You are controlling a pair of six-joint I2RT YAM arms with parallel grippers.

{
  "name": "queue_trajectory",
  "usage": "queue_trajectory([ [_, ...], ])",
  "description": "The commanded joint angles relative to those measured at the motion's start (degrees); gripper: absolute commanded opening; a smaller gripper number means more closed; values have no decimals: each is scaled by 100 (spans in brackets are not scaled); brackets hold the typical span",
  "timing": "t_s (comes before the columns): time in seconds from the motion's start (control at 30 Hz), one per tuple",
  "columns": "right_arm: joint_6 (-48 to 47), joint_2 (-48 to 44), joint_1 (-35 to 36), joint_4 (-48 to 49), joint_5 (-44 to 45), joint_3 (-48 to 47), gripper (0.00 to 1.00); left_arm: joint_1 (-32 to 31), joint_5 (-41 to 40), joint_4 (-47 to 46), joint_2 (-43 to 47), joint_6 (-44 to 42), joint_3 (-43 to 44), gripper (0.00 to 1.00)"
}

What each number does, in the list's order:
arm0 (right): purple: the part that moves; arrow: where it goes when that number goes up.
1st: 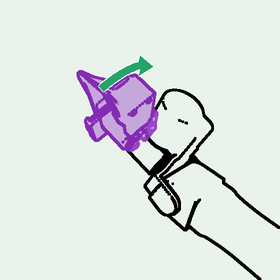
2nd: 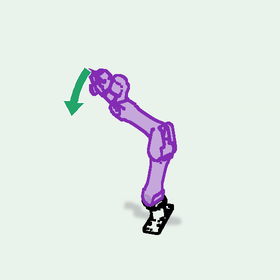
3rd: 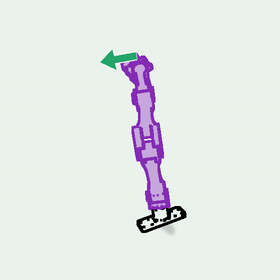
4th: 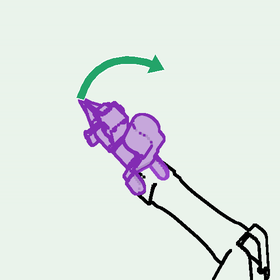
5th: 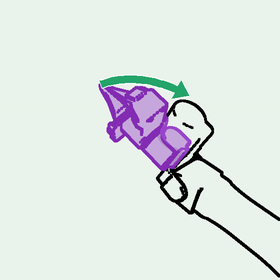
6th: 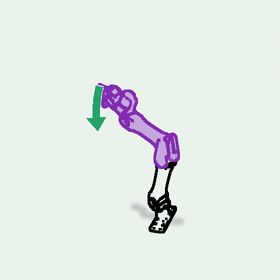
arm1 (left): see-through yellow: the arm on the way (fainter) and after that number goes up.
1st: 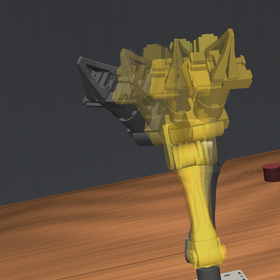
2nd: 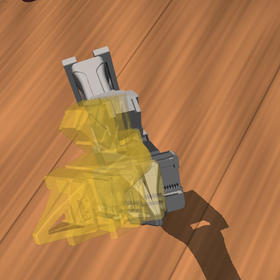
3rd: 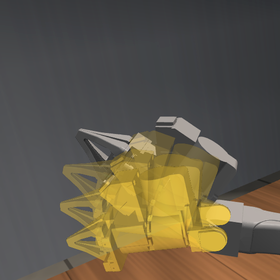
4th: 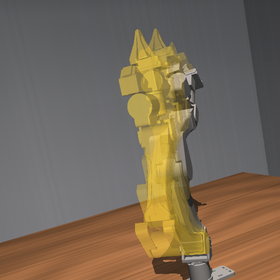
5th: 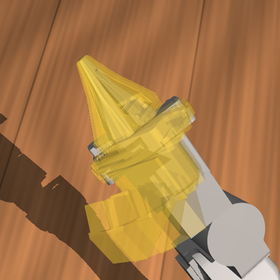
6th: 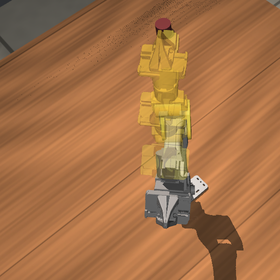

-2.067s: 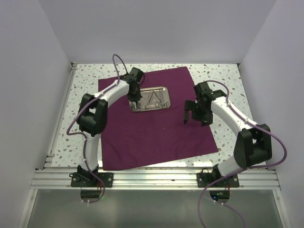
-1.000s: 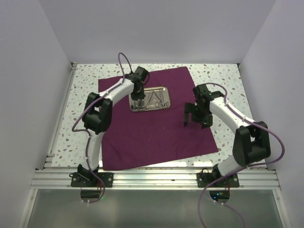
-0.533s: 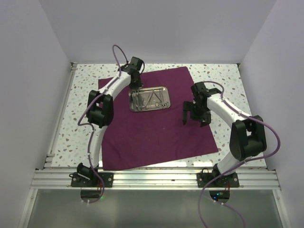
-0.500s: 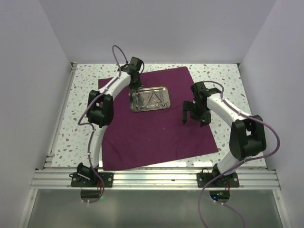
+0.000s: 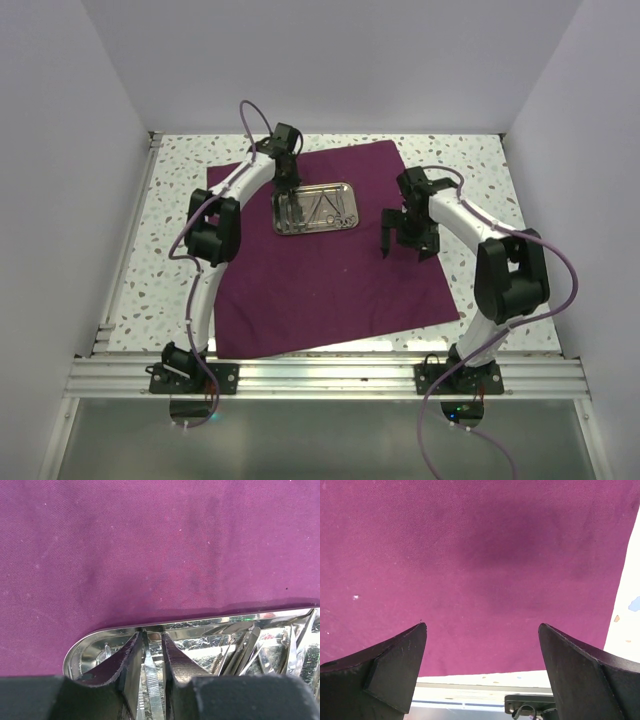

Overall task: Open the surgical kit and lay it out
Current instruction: Pick up the medical item from the container.

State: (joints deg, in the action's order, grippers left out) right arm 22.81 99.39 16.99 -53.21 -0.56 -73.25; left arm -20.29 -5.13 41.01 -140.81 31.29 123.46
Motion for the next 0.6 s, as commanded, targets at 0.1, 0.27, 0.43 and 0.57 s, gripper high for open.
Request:
queue_trajectory([
  [0.1,-171,115,32,-93,47,-268,97,26,-58,-76,-78,-114,21,22],
  [0.27,-189,194,15,-84,47,-295,97,25,-155,20,-139,-132,-208,18],
  [0.43,-189,256,23,-84,47,-330,97,-10,-138,152,-315,-123,-261,15],
  [0.57,-189,282,23,-58,47,-330,97,-36,-138,135,-376,-167,-314,10],
])
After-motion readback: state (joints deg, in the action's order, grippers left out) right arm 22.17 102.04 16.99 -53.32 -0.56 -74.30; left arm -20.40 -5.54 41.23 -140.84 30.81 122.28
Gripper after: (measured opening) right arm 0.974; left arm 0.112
